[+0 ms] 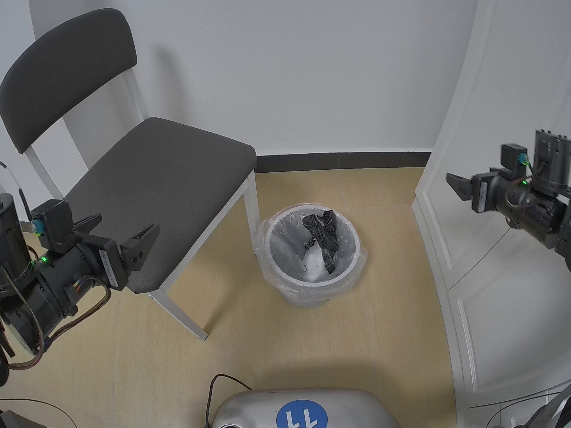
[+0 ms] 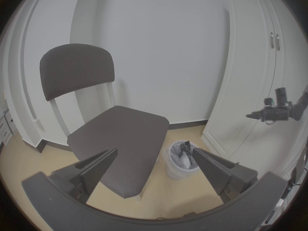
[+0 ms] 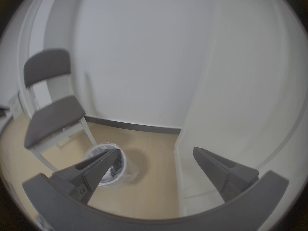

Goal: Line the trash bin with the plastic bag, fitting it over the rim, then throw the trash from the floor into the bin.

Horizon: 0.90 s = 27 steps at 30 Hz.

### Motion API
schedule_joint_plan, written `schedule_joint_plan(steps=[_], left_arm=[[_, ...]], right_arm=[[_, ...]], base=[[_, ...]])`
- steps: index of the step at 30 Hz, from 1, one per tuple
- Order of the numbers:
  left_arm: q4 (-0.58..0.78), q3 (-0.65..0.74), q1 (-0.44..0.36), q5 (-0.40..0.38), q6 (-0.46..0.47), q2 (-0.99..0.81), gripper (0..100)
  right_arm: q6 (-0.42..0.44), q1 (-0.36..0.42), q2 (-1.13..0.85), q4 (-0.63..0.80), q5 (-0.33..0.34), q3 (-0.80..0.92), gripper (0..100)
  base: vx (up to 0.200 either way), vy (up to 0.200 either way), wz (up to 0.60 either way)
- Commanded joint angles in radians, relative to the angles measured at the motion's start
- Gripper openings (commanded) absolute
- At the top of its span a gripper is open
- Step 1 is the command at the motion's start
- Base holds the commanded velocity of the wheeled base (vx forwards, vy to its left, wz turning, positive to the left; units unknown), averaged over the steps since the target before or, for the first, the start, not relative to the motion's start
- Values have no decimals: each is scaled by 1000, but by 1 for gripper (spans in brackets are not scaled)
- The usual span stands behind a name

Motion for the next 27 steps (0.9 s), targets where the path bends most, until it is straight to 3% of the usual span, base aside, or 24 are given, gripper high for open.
schedule_joint_plan(steps=[1,6,11,17,20,24,27], left_arm=[[-104,-28,-42,133,8,103,100],[-91,-50,83,125,104,-63,100],[-43,-43,132,126,160,-234,100],[55,-33,143,137,164,-351,100],[63,-24,192,140,163,-389,100],[64,-5,269,140,156,-448,100],[67,18,284,140,158,-512,100]], right_arm=[[232,-55,-281,24,3,237,100],[325,-112,-353,-48,3,321,100],[302,-112,-424,-128,-2,431,100],[276,-121,-513,-243,-6,556,100],[264,-144,-588,-281,-6,617,100],[221,-151,-726,-280,-6,661,100],[176,-151,-846,-264,-2,694,100]], base=[[0,0,0],[0,0,0],[0,0,0],[0,0,0],[0,0,0],[0,0,0],[0,0,0]])
